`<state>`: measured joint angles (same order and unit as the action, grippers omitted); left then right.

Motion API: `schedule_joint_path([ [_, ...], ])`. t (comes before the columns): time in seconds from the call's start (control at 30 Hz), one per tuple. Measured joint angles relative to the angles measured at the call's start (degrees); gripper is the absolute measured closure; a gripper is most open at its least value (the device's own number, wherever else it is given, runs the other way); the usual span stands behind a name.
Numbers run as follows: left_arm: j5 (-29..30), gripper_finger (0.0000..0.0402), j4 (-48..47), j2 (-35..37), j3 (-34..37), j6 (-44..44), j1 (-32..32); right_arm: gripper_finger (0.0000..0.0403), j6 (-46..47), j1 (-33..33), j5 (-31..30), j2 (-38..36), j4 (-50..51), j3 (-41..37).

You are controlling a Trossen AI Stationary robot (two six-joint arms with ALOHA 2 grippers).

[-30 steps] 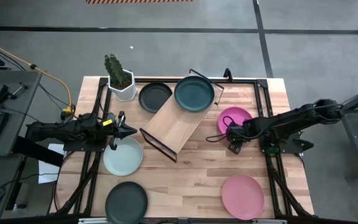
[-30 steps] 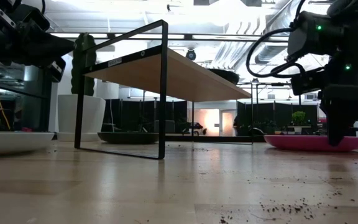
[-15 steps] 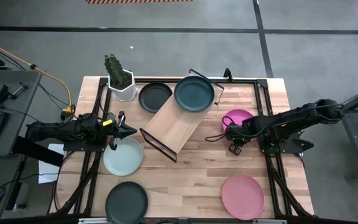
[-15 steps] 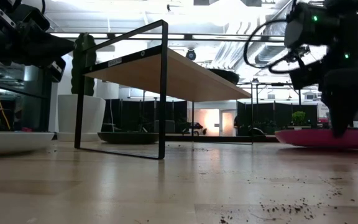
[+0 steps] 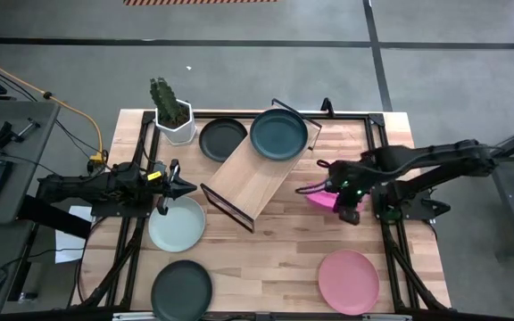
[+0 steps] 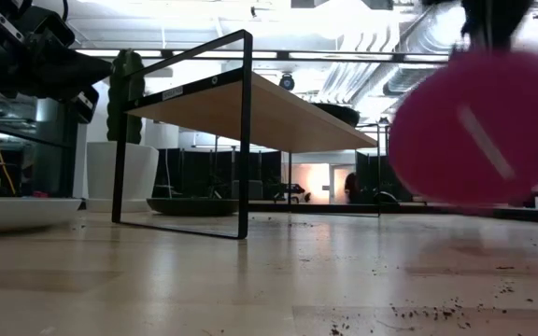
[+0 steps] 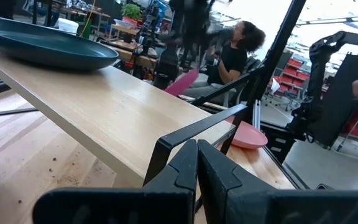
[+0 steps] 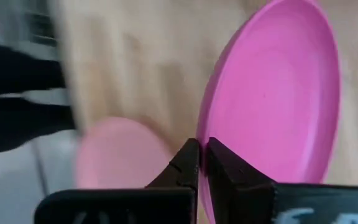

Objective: Place and stack plates onto a shelf
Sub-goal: Put the pink plate on the shelf

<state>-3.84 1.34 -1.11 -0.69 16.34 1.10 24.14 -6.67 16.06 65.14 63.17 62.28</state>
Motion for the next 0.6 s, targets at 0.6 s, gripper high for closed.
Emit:
schedule_joint_path([
  [0.6, 0.0, 0.0402, 0.0, 0.0, 0.0, 0.0, 0.0, 0.0403, -14.9, -2.1, -8.4, 8.7, -8.9, 32.6],
])
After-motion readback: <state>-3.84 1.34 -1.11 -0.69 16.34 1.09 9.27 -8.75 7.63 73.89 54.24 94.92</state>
